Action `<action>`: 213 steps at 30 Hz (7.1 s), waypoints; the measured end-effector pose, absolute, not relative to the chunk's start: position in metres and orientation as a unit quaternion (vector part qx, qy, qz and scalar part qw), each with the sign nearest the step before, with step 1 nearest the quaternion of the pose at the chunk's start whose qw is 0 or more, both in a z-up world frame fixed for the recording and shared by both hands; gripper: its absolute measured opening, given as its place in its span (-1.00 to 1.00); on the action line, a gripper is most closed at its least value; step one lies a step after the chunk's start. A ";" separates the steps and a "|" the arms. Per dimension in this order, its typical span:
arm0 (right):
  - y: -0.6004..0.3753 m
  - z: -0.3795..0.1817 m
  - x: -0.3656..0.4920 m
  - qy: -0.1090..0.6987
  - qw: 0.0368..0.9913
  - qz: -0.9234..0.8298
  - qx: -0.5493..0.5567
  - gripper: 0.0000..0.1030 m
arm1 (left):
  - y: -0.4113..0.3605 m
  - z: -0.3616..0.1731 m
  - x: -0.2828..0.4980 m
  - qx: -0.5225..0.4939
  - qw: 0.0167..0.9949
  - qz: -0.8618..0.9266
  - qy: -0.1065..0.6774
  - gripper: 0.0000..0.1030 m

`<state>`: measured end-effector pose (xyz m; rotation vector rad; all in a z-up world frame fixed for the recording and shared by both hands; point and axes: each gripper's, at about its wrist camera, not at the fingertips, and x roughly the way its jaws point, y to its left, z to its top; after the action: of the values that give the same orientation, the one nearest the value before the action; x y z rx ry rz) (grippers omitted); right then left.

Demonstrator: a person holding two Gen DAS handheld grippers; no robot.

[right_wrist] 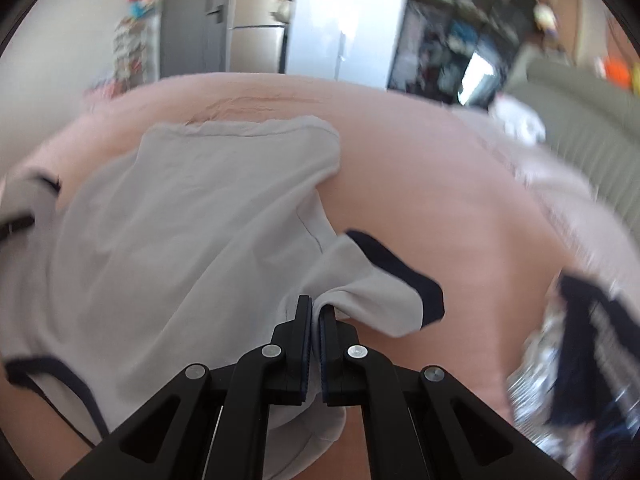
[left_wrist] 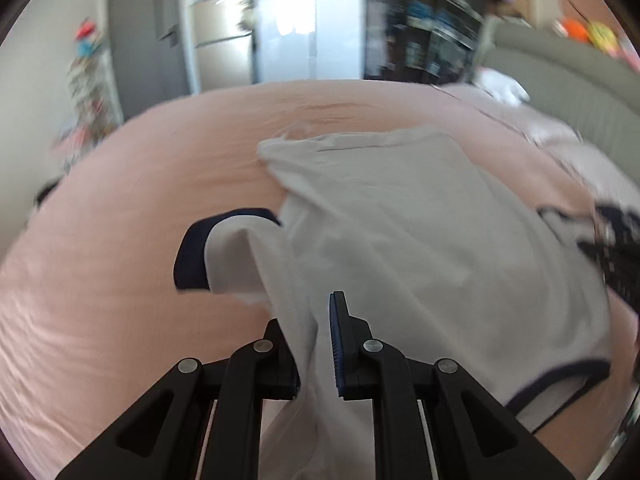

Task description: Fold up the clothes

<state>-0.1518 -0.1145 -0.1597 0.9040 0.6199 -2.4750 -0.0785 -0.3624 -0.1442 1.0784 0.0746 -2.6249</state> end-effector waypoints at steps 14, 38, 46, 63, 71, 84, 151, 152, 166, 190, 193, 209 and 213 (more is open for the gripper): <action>-0.172 -0.234 -0.063 0.693 0.216 -0.686 0.052 -1.00 | -0.307 -0.177 -0.095 0.429 0.087 -0.892 -0.109 -0.80; -0.191 -0.196 -0.063 0.654 0.147 -0.741 0.037 0.52 | -0.324 -0.135 -0.076 0.394 0.079 -0.915 0.022 0.40; -0.188 -0.189 -0.072 0.614 0.135 -0.772 0.093 0.52 | -0.325 -0.111 -0.061 0.353 0.102 -0.930 0.004 0.91; -0.218 -0.206 -0.135 0.562 0.071 -0.791 0.230 0.52 | -0.361 -0.142 -0.070 0.385 0.132 -0.911 0.064 0.92; -0.209 -0.200 -0.151 0.500 0.074 -0.813 0.288 -0.75 | -0.363 -0.142 -0.069 0.389 0.122 -0.911 0.064 0.92; -0.208 -0.175 -0.089 0.521 0.144 -0.820 0.186 -0.82 | -0.368 -0.125 -0.068 0.401 0.087 -0.908 0.086 0.92; -0.154 -0.199 -0.115 0.437 0.043 -0.869 0.229 -0.03 | -0.265 -0.184 -0.281 0.523 -0.190 -0.689 0.464 0.12; -0.155 -0.199 -0.116 0.438 0.043 -0.868 0.231 -0.04 | -0.265 -0.187 -0.281 0.523 -0.189 -0.687 0.467 0.07; -0.158 -0.195 -0.114 0.427 0.066 -0.870 0.238 -0.94 | -0.267 -0.190 -0.276 0.526 -0.163 -0.697 0.459 -0.75; -0.188 -0.185 -0.064 0.458 0.184 -0.846 0.202 -0.96 | -0.314 -0.156 -0.218 0.484 -0.168 -0.730 0.452 -0.76; -0.182 -0.176 -0.061 0.457 0.201 -0.844 0.198 -0.94 | -0.321 -0.155 -0.217 0.488 -0.150 -0.733 0.449 -0.73; -0.089 -0.140 -0.184 0.272 0.189 -0.885 0.326 0.26 | -0.313 -0.147 -0.244 0.489 -0.160 -0.753 0.410 0.66; -0.069 -0.158 -0.224 0.203 0.172 -0.882 0.390 -0.07 | -0.305 -0.150 -0.256 0.487 -0.185 -0.739 0.427 0.67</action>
<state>-0.2239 -0.0691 -0.1580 1.1060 0.5748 -2.5032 -0.2564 -0.3047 -0.1501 1.7418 1.5258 -2.6425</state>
